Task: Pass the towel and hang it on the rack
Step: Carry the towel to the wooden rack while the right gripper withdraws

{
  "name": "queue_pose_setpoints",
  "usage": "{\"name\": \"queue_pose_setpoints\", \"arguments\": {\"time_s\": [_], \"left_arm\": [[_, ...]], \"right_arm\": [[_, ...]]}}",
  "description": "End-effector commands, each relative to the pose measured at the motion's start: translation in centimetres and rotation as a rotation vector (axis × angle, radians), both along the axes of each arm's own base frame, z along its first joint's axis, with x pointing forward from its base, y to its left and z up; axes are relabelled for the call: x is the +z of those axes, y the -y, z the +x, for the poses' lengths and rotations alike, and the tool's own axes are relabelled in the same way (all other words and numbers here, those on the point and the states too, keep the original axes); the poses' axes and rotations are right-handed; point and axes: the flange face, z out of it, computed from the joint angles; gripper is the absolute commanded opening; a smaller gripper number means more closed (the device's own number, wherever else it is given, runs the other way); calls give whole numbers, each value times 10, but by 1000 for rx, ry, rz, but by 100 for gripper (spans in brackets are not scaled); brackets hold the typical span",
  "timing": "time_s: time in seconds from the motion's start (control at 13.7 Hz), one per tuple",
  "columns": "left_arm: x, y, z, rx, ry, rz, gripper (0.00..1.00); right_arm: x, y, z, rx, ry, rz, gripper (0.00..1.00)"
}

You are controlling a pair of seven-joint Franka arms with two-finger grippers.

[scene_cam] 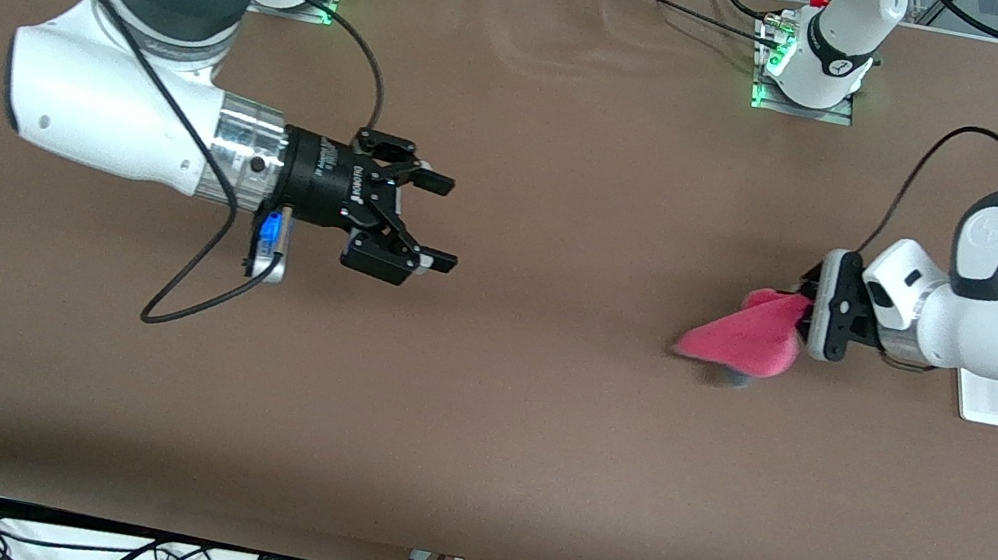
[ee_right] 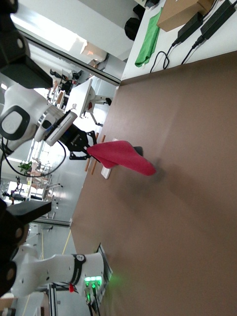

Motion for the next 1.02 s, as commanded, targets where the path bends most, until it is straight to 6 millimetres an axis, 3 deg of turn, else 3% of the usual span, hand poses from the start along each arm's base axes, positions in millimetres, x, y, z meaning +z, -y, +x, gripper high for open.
{"name": "queue_pose_setpoints", "arguments": {"time_s": [0.0,0.22,0.37,0.58,0.8,0.95], "left_arm": [[29,-28,3,-59,-20,236,0],[50,-75,4,-107,-32,510,0],[53,-127,0,-58,-59,582,0],[22,-251,-35,145,-207,488,0],[-17,-345,-61,157,-253,400,0],[-21,-386,-64,129,-168,434,0]], "right_arm": [[2,34,-3,118,49,-55,100],[-2,73,-15,245,116,-158,100],[0,90,-28,334,162,-239,100],[6,124,-40,495,234,-403,100],[10,172,-51,697,340,-574,100],[12,200,-58,784,385,-632,100]]}}
